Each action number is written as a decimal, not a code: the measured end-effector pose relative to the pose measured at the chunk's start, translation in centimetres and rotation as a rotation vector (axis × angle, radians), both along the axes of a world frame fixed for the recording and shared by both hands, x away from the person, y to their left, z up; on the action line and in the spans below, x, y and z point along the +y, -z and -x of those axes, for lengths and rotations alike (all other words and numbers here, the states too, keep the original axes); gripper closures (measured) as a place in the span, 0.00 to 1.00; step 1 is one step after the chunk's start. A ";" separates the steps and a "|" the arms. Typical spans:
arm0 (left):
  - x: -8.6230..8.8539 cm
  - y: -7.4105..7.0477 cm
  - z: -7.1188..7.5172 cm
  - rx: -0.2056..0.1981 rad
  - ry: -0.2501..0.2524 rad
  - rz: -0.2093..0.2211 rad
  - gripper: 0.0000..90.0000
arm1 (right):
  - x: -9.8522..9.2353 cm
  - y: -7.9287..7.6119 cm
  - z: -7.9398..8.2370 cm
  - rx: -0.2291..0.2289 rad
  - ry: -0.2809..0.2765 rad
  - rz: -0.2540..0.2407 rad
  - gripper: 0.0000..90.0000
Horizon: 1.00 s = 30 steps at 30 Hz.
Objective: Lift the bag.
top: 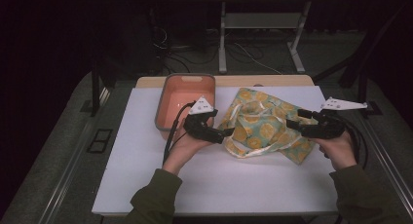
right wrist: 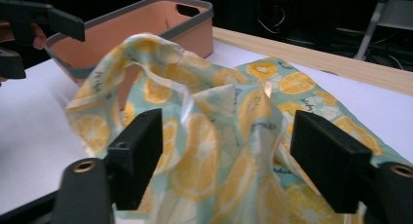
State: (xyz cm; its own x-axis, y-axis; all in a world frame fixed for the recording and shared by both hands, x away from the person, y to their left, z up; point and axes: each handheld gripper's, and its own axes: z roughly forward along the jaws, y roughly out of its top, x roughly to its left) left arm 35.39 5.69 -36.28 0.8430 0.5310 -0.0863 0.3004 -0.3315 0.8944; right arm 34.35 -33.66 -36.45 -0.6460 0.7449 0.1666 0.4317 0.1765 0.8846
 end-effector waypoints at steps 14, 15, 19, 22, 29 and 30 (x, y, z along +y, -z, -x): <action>5.9 0.3 4.8 -0.022 -0.023 -0.022 0.02 | 1.3 -0.9 4.9 -0.039 -0.125 0.022 0.23; 6.3 0.4 5.1 -0.026 -0.030 -0.029 0.02 | 1.4 -0.8 5.2 -0.041 -0.138 0.020 0.23; 7.8 1.4 6.4 -0.023 -0.041 -0.032 0.02 | 1.5 -0.2 6.4 -0.048 -0.160 0.021 0.23; 8.7 2.1 7.0 -0.013 -0.036 -0.047 0.02 | 1.6 0.5 7.1 -0.046 -0.176 0.030 0.23; 10.1 3.9 8.0 0.013 -0.020 -0.061 0.02 | 1.8 3.0 8.2 -0.043 -0.217 0.050 0.21; 10.3 4.2 8.1 0.016 -0.028 -0.063 0.01 | 1.8 3.5 8.3 -0.036 -0.221 0.044 0.20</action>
State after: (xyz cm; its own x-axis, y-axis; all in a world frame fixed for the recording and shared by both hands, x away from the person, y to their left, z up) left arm 27.31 15.95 -40.46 0.8264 0.5592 -0.0652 0.3244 -0.3784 0.8669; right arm 26.03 -31.86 -39.92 -0.7995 0.5904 0.1106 0.3463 0.3026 0.8880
